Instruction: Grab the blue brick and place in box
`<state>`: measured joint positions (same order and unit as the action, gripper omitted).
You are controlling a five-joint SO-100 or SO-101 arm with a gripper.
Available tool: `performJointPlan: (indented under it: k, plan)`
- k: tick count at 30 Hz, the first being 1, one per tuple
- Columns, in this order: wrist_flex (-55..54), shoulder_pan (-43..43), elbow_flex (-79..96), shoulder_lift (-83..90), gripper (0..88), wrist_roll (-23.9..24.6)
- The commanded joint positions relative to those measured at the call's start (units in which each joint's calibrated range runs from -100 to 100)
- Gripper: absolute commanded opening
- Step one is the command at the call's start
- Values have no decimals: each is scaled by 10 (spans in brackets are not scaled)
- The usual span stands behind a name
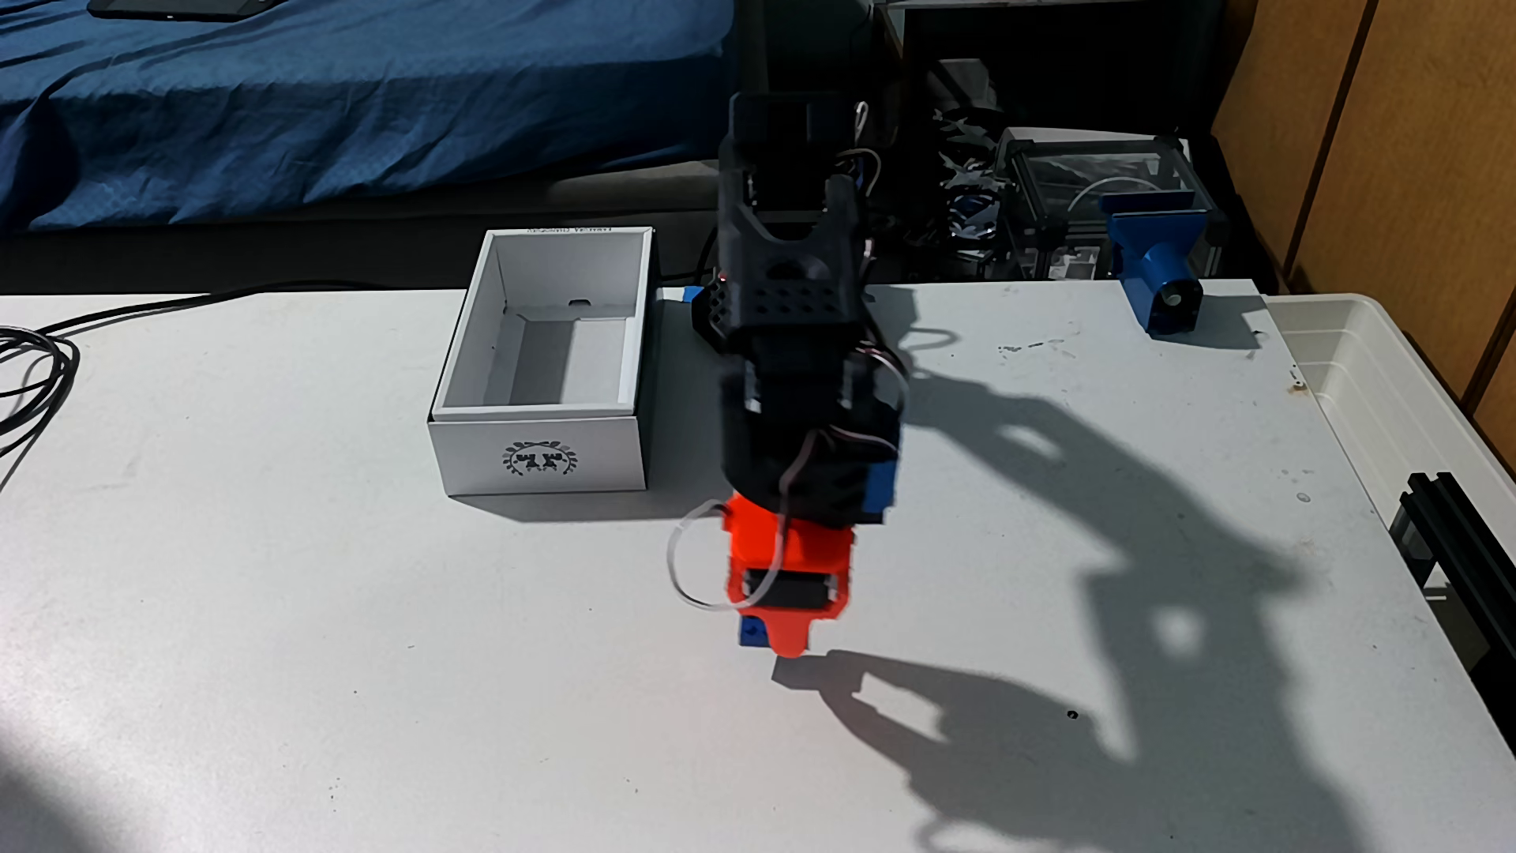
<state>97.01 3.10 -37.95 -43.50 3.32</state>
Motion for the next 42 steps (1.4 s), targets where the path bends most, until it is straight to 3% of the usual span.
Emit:
performJointPlan:
  k: [1,9,20,36,42]
  plan:
    - [26,-18,-47,18,6,-10]
    - [26,-50,9,146,6,-29]
    - [26,-87,214,344,7,-53]
    - [26,-250,354,506,7,-147]
    - [26,-326,389,533,7,-161]
